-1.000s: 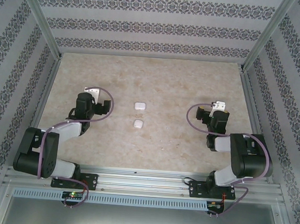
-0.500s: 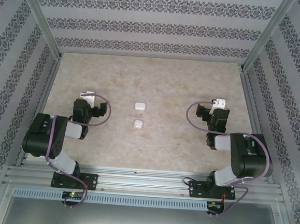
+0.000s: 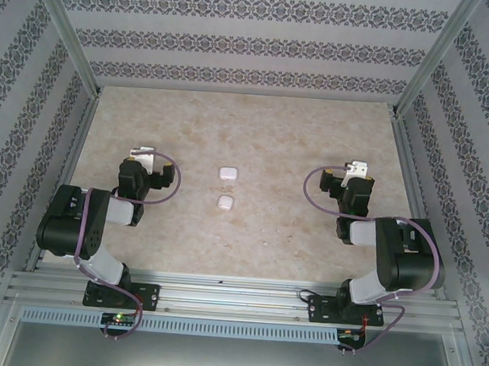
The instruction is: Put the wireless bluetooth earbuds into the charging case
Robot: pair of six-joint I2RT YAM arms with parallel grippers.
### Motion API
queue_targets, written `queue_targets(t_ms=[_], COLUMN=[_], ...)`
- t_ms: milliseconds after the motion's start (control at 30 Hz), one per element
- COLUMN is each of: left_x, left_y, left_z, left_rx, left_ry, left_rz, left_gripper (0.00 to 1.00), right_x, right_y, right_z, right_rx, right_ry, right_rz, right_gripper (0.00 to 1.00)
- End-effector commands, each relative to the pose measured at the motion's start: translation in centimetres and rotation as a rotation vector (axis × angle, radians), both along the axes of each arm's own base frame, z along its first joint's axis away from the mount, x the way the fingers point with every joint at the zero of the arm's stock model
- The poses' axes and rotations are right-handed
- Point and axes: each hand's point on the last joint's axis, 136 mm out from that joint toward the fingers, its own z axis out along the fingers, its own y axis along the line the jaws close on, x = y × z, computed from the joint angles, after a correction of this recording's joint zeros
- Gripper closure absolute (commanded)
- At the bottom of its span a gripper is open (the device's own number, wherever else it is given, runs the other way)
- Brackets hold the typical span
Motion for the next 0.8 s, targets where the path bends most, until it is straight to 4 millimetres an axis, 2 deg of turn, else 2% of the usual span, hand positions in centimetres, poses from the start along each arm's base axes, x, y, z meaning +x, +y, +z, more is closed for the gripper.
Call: queue_targets(t_ms=[0, 500, 567, 767], left_x=[0.2, 0.2, 0.2, 0.2], left_y=[0.2, 0.2, 0.1, 0.2], left_z=[0.7, 0.7, 0.7, 0.7], left_rx=[-0.017, -0.017, -0.017, -0.017], left_ry=[-0.025, -0.026, -0.025, -0.026], left_rz=[-0.002, -0.001, -0.003, -0.002], left_gripper=[0.0, 0.0, 0.0, 0.0], right_x=[0.5, 0.6, 0.9, 0.8], right_y=[0.2, 0.2, 1.6, 1.6], right_z=[1.4, 1.4, 1.2, 1.2], right_rx=[-0.01, -0.013, -0.013, 0.003], right_ry=[-0.041, -0.04, -0.024, -0.025], right_rz=[0.0, 0.005, 0.084, 0.101], right_gripper=[0.02, 0.02, 0.02, 0.02])
